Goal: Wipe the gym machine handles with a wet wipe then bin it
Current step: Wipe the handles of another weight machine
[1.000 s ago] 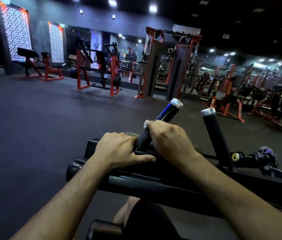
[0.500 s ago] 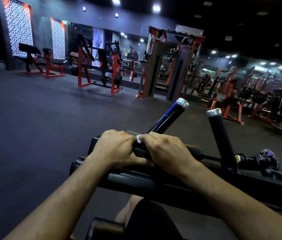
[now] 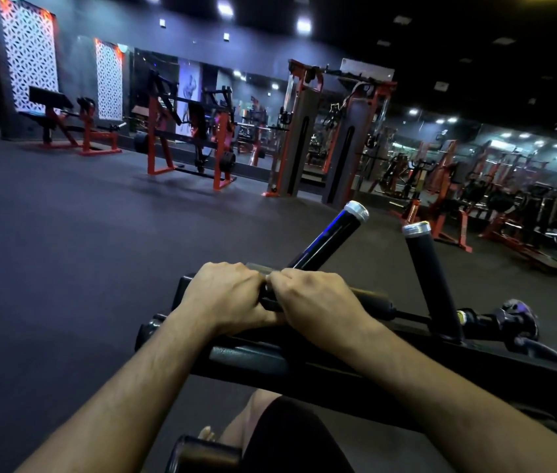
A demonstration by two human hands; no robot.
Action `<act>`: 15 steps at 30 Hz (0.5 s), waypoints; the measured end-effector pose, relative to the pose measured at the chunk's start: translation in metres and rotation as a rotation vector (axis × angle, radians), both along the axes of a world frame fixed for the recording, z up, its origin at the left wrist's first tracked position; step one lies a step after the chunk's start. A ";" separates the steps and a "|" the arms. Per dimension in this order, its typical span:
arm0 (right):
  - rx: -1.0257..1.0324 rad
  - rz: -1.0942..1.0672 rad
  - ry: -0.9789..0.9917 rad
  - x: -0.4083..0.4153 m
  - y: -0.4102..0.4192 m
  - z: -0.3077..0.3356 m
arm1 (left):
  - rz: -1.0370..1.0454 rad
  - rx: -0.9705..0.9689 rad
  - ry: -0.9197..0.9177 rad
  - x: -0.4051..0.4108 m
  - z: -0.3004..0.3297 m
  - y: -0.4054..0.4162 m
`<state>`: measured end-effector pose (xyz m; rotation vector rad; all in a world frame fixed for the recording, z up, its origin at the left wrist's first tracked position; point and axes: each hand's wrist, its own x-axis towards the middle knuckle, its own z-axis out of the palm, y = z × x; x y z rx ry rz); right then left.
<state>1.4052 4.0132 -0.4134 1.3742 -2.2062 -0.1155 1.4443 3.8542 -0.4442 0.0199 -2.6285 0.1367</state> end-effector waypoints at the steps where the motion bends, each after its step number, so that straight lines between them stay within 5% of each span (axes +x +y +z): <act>1: 0.004 0.011 0.015 -0.002 0.004 0.004 | 0.001 0.001 0.005 -0.001 -0.001 -0.001; 9: -0.184 -0.224 0.242 -0.047 0.040 0.076 | 0.058 0.178 -0.229 -0.006 0.012 0.005; 15: -0.199 -0.305 0.155 -0.041 0.030 0.075 | 0.074 0.189 -0.208 -0.004 0.012 0.007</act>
